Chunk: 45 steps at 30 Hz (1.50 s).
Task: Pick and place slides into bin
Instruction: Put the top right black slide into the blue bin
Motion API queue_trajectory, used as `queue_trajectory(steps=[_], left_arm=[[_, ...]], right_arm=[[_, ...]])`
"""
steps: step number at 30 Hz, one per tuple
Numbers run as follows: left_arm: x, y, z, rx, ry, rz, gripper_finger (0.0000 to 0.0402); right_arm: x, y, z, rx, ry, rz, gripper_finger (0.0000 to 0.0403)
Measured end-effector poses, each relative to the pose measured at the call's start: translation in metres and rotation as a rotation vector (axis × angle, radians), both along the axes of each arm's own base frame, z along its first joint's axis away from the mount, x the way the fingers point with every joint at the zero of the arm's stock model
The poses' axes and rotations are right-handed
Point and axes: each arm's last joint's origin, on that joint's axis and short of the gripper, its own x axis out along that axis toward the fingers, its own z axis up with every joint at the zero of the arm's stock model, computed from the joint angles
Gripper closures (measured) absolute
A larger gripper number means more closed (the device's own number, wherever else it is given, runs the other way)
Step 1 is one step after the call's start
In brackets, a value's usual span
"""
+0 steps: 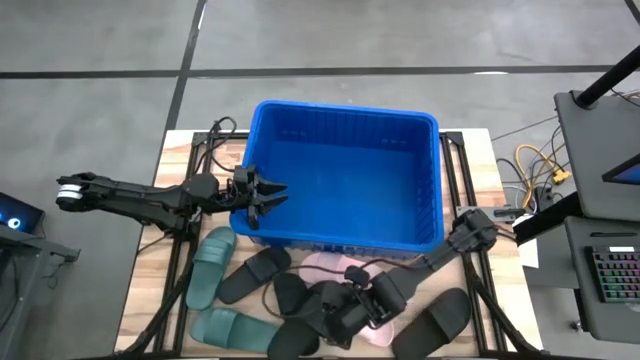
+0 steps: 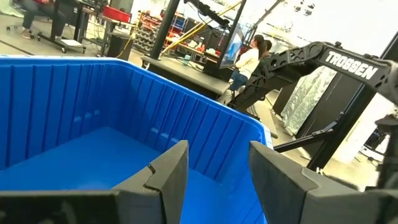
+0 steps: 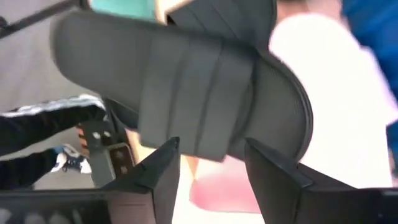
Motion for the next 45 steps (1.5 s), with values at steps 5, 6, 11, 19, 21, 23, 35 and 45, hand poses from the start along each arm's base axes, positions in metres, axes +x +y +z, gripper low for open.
queue_trajectory(steps=[5,6,11,19,21,23,35,45], left_arm=[[0.000,0.000,0.000,0.000,0.000,0.000,0.0249],[0.000,0.000,0.000,0.000,0.000,0.000,0.0249],[0.000,0.000,0.000,0.000,0.001,0.000,0.0249],[0.000,0.000,-0.001,0.002,0.009,0.000,0.0249],[0.000,0.000,-0.002,0.003,0.017,0.000,0.0249],[0.000,0.000,-0.002,0.003,0.020,-0.001,0.0249],[0.000,0.000,-0.003,0.004,0.027,-0.001,0.0249],[0.000,0.000,-0.003,0.005,0.029,0.000,0.0249]], right_arm=[[0.001,-0.004,-0.015,0.067,-0.009,0.011,0.0243],[0.001,-0.004,-0.015,0.083,-0.037,0.015,0.0243],[-0.007,-0.010,0.003,0.162,-0.244,0.037,0.0244],[-0.029,-0.026,-0.015,0.310,-0.391,-0.029,0.0241],[-0.031,-0.031,-0.018,0.349,-0.429,-0.057,0.0241],[-0.035,-0.035,-0.025,0.366,-0.431,-0.080,0.0241],[-0.037,-0.054,-0.041,0.397,-0.372,-0.149,0.0187],[-0.036,-0.056,-0.048,0.346,-0.371,-0.077,0.0160]])
